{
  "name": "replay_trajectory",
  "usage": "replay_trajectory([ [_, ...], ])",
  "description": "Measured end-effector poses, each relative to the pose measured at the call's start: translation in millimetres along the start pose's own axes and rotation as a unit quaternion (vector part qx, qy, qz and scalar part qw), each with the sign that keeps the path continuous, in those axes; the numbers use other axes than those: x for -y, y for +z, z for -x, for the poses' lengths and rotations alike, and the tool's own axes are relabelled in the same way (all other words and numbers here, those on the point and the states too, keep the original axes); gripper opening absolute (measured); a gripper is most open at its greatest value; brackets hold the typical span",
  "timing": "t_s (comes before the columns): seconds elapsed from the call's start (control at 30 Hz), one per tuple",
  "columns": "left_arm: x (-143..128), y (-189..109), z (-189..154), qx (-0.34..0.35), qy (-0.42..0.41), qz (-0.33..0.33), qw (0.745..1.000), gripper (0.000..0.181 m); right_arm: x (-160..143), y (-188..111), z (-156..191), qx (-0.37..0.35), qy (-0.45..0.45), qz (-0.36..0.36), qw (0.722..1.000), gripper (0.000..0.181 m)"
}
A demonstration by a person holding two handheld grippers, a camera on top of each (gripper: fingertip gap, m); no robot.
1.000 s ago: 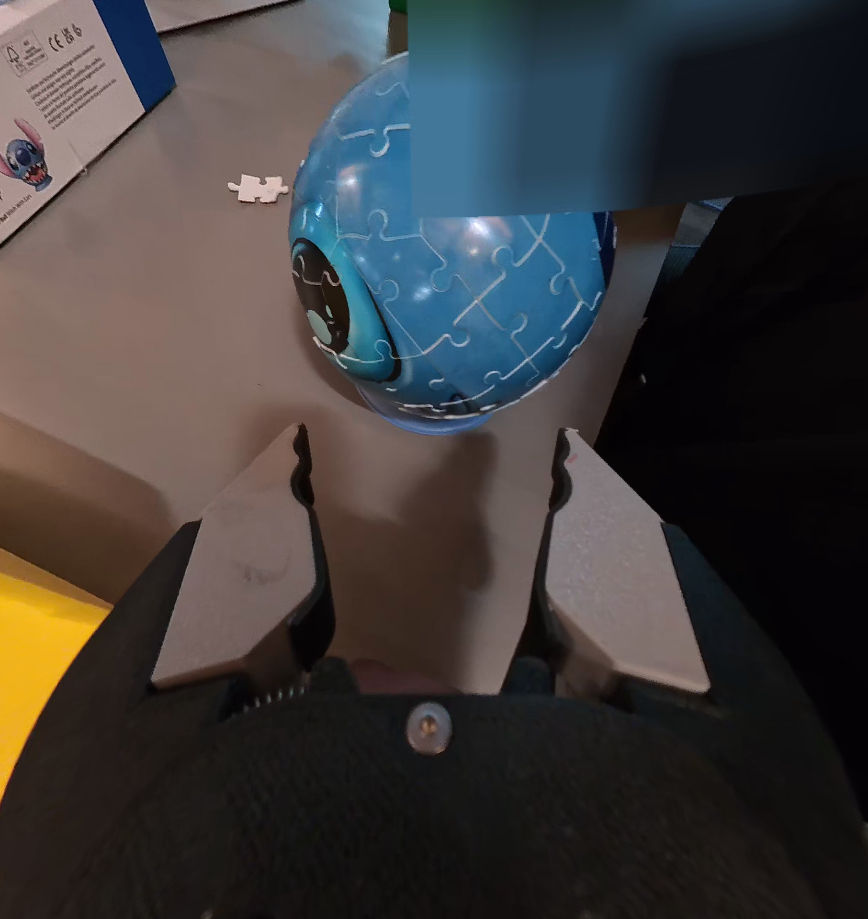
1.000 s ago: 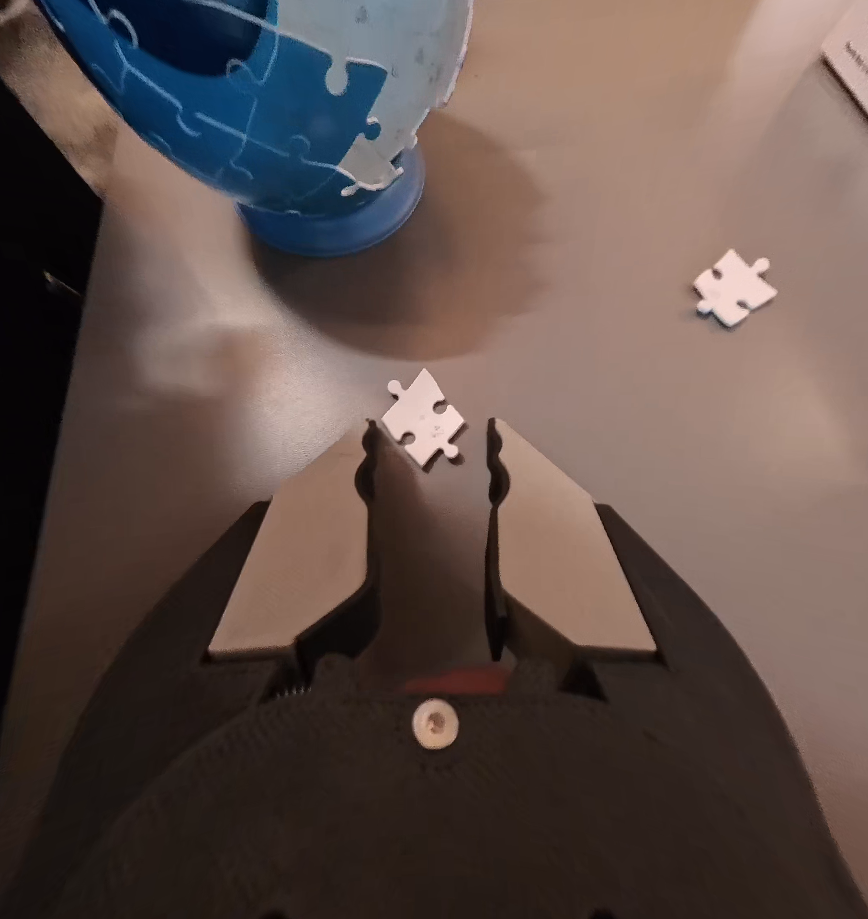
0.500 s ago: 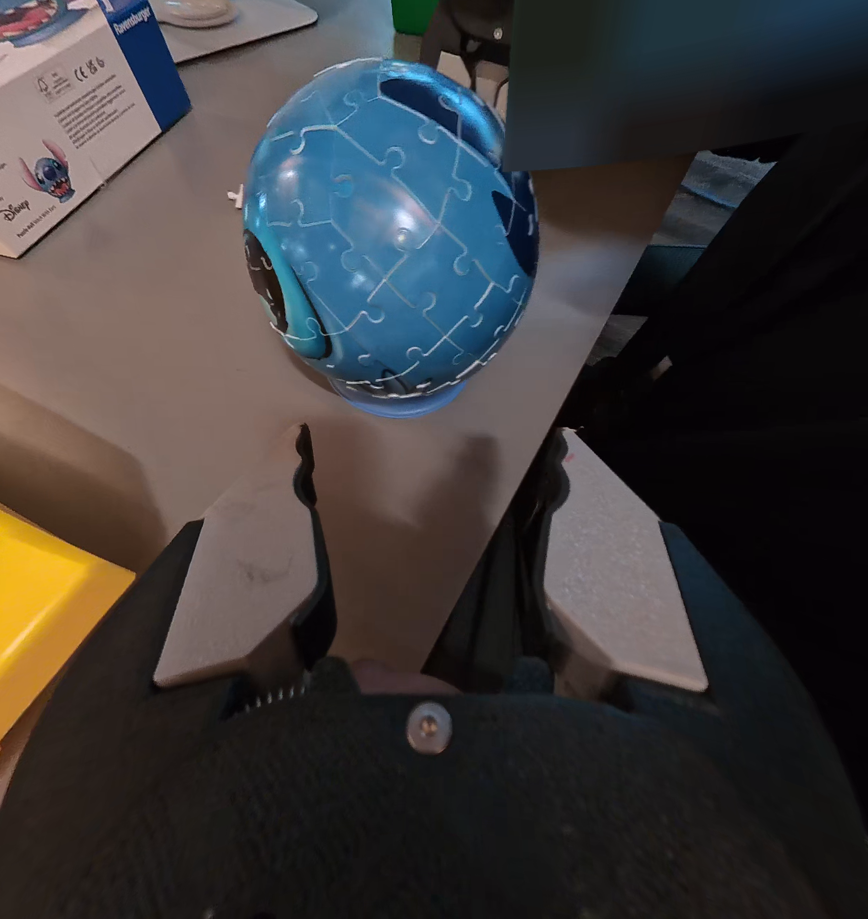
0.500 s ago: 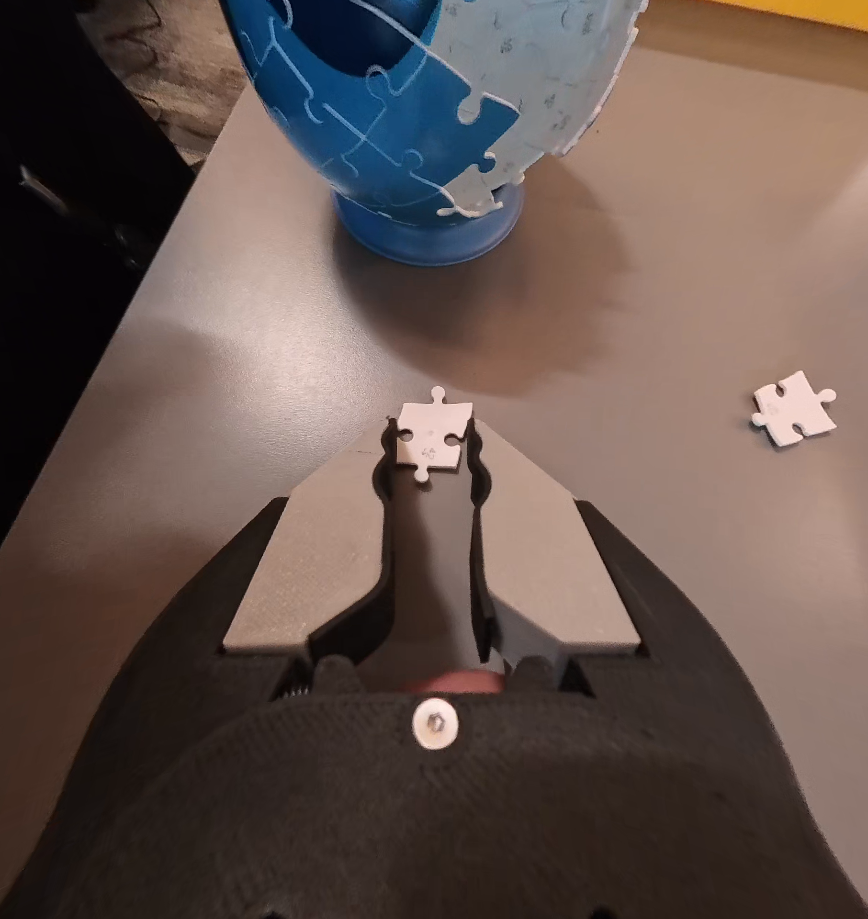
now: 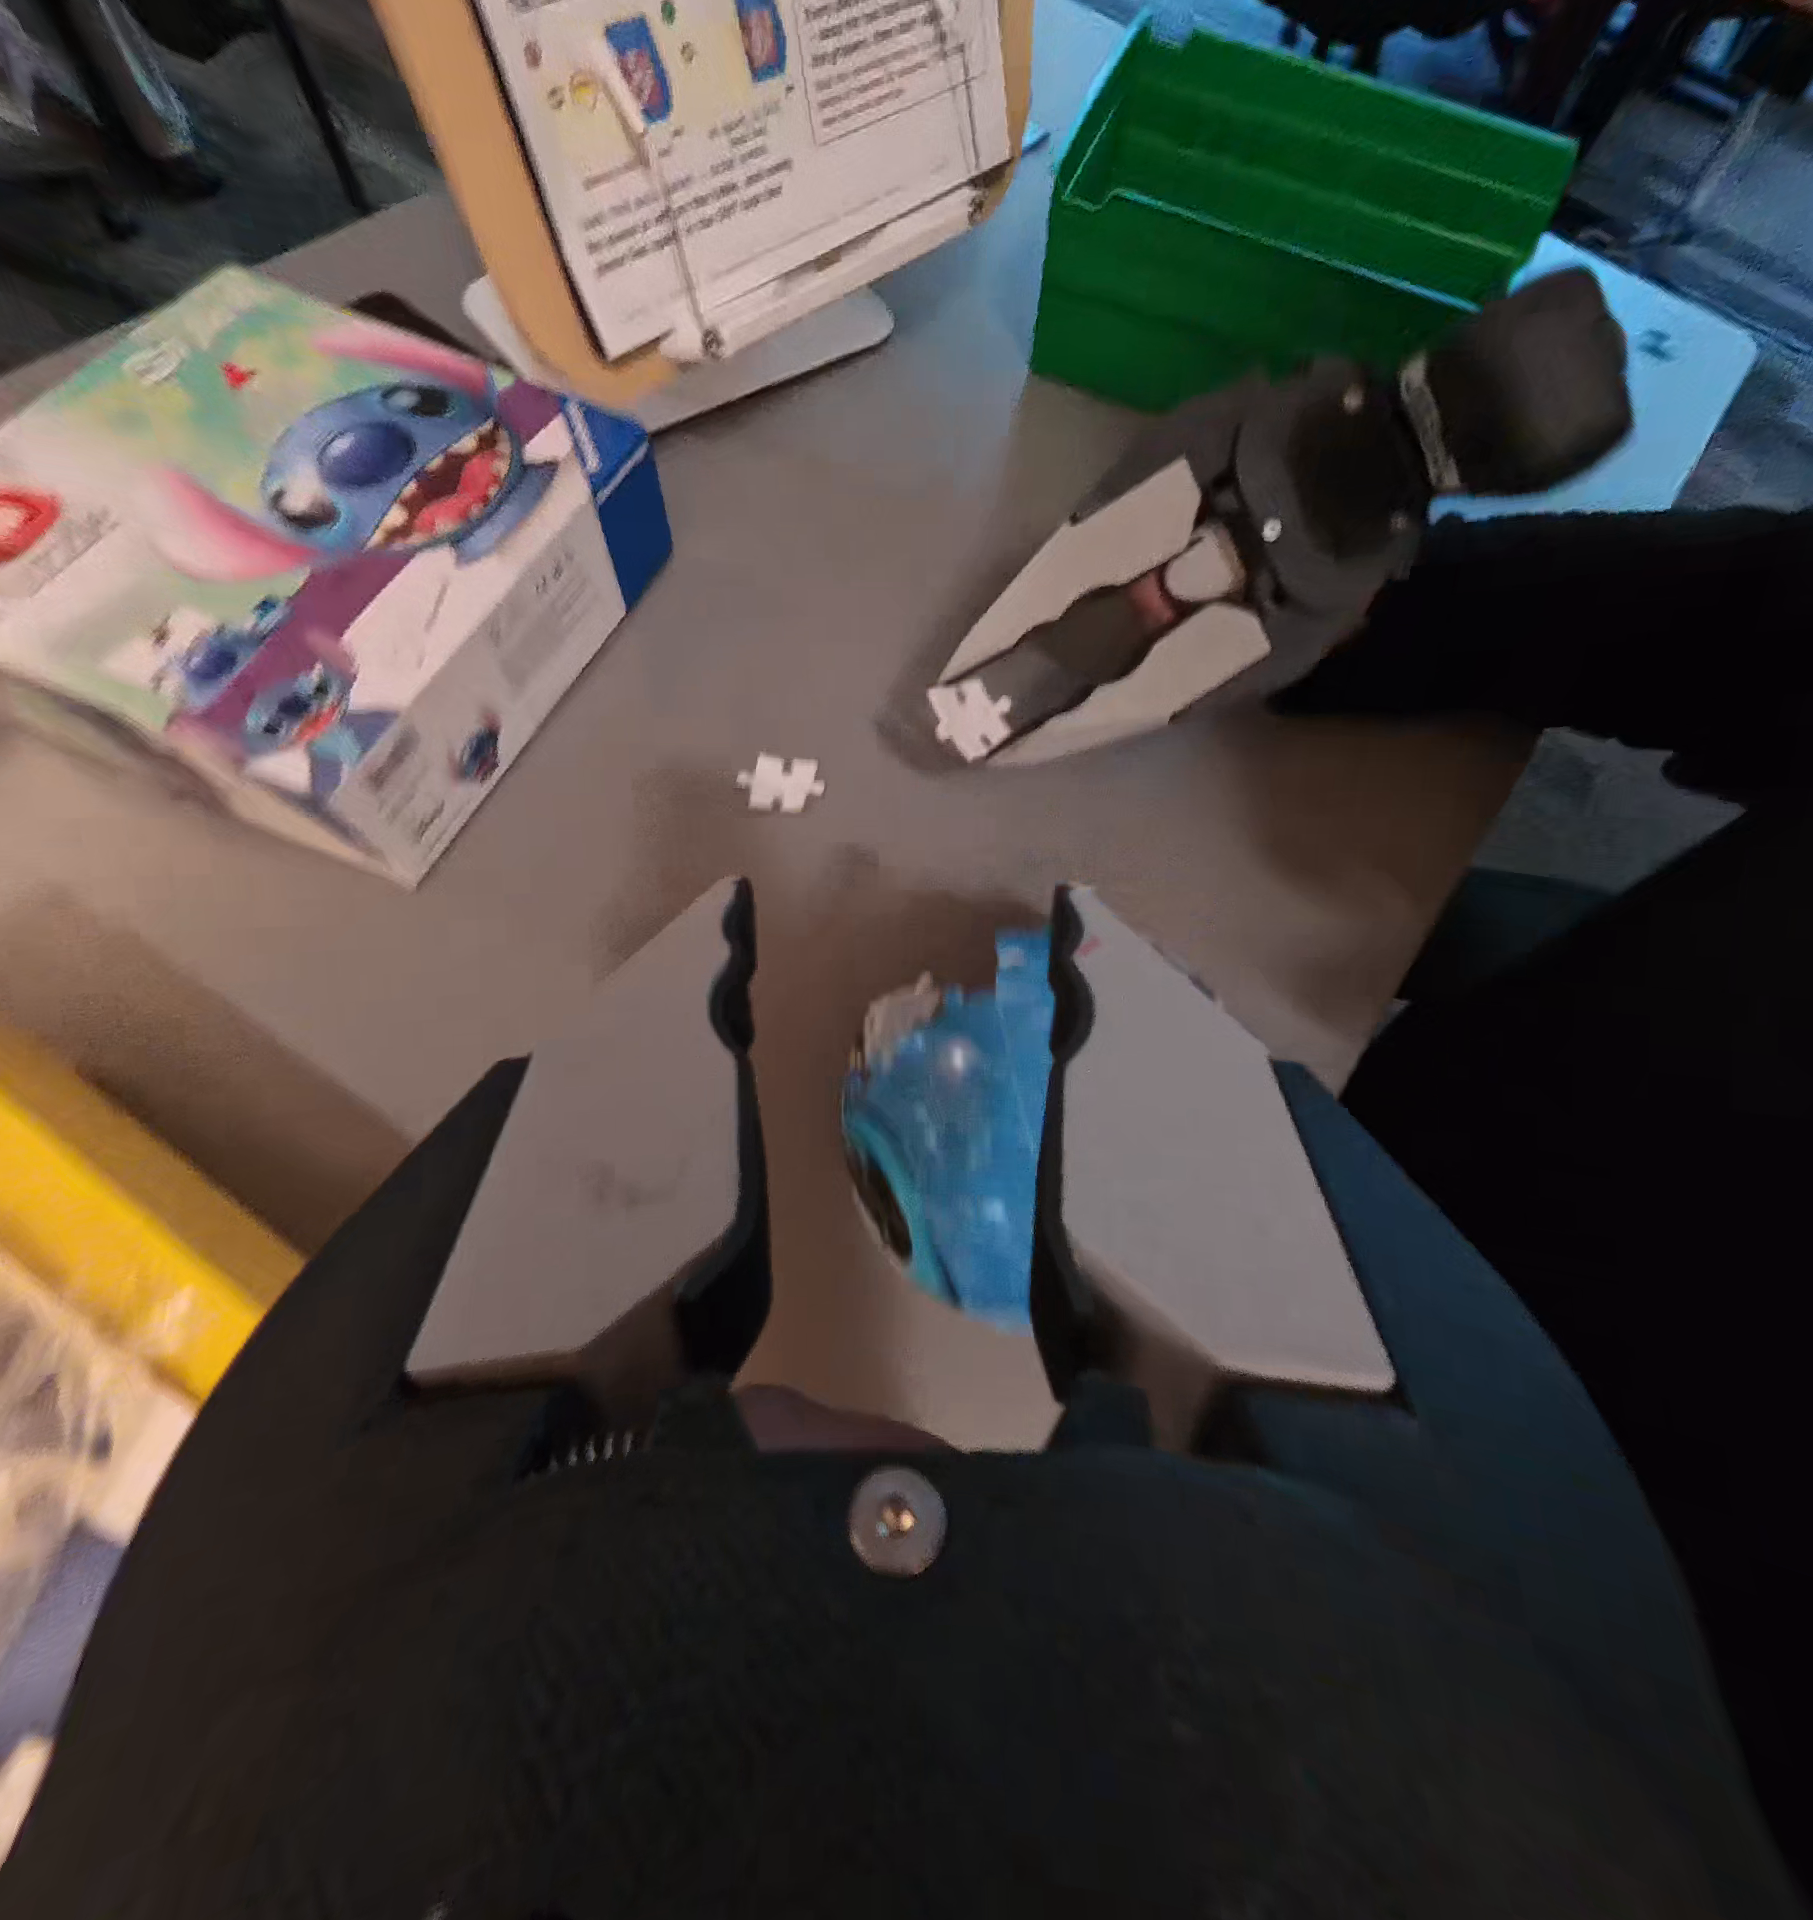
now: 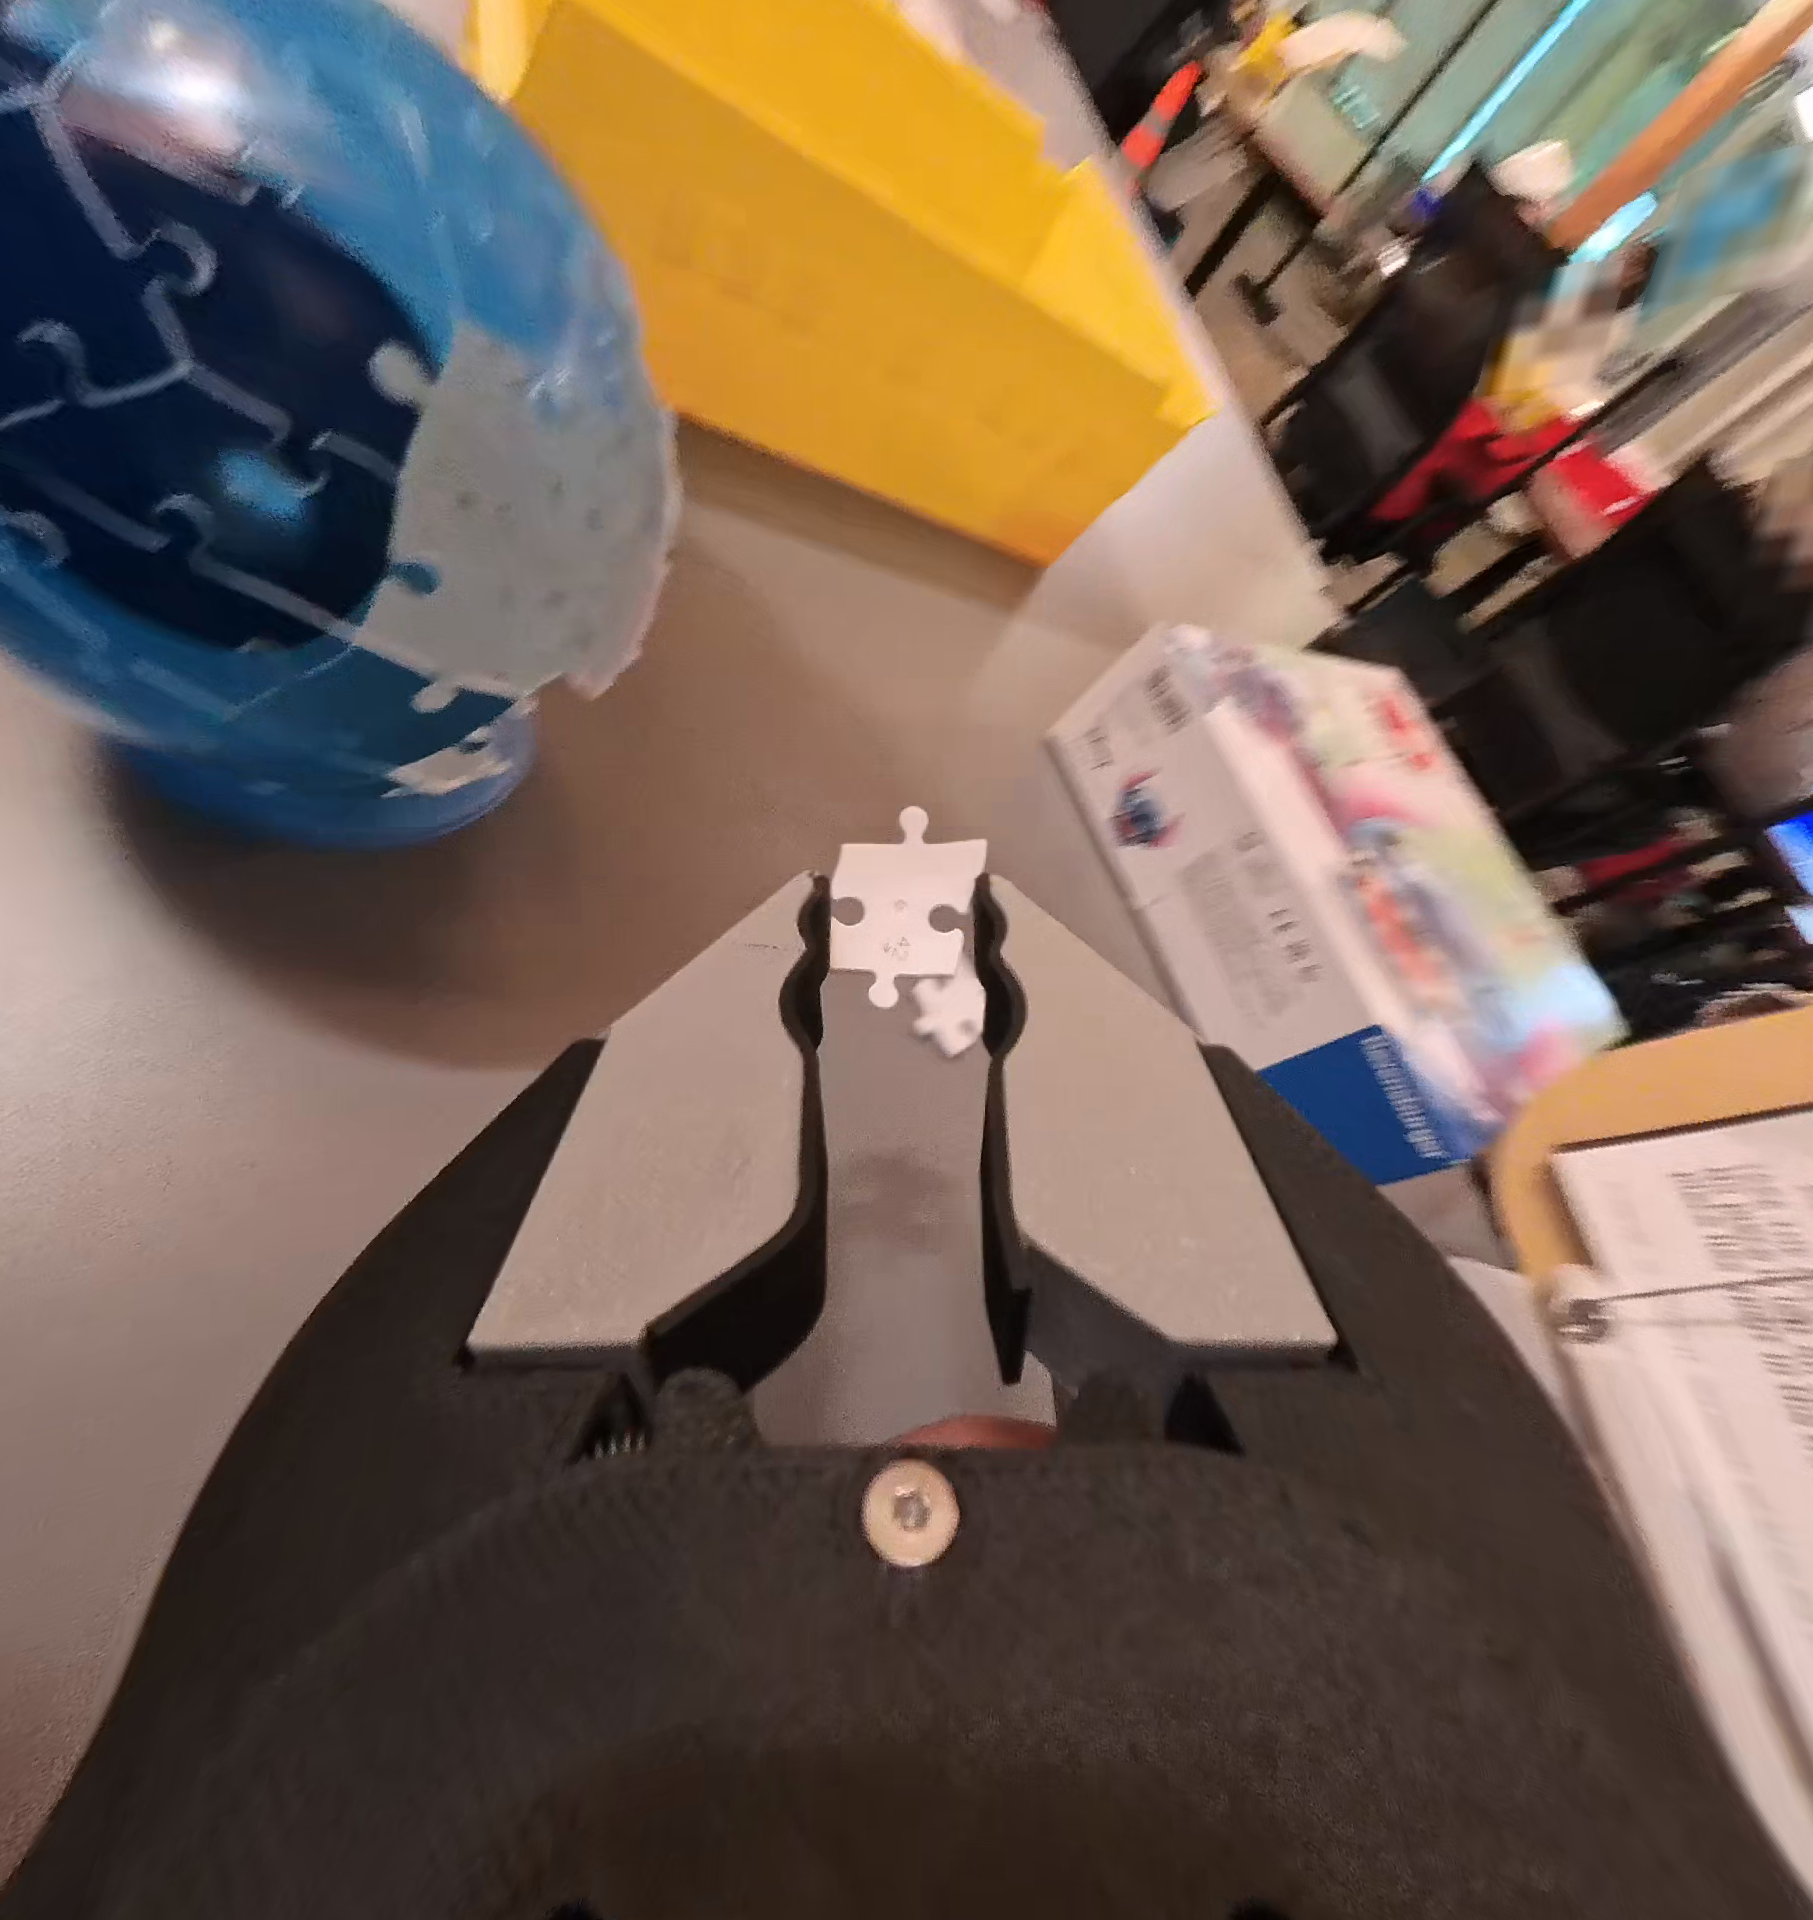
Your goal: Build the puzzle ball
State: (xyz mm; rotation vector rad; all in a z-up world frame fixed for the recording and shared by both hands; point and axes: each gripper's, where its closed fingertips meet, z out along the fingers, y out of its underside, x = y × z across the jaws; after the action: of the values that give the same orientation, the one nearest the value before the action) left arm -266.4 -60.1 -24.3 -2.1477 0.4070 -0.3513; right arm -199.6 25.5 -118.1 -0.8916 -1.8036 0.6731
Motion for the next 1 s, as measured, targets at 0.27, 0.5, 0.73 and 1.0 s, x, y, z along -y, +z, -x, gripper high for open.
replay_trajectory([
  [0.27, -7, 114, 17, -0.141, -0.061, 0.156, 0.976, 0.051, 26, 12, -33, -0.081, -0.046, 0.007, 0.996, 0.024],
  [0.5, 0, 126, 0, -0.217, -0.093, 0.114, 0.965, 0.026, 28, 17, -21, -0.073, -0.077, 0.012, 0.994, 0.024],
  [0.73, -11, 131, 2, -0.200, -0.060, 0.113, 0.971, 0.000, 22, 20, -9, -0.048, -0.063, -0.003, 0.997, 0.023],
  [1.0, -3, 109, 1, -0.117, 0.102, 0.092, 0.984, 0.000, 29, -6, -16, 0.066, 0.161, -0.105, 0.979, 0.024],
])
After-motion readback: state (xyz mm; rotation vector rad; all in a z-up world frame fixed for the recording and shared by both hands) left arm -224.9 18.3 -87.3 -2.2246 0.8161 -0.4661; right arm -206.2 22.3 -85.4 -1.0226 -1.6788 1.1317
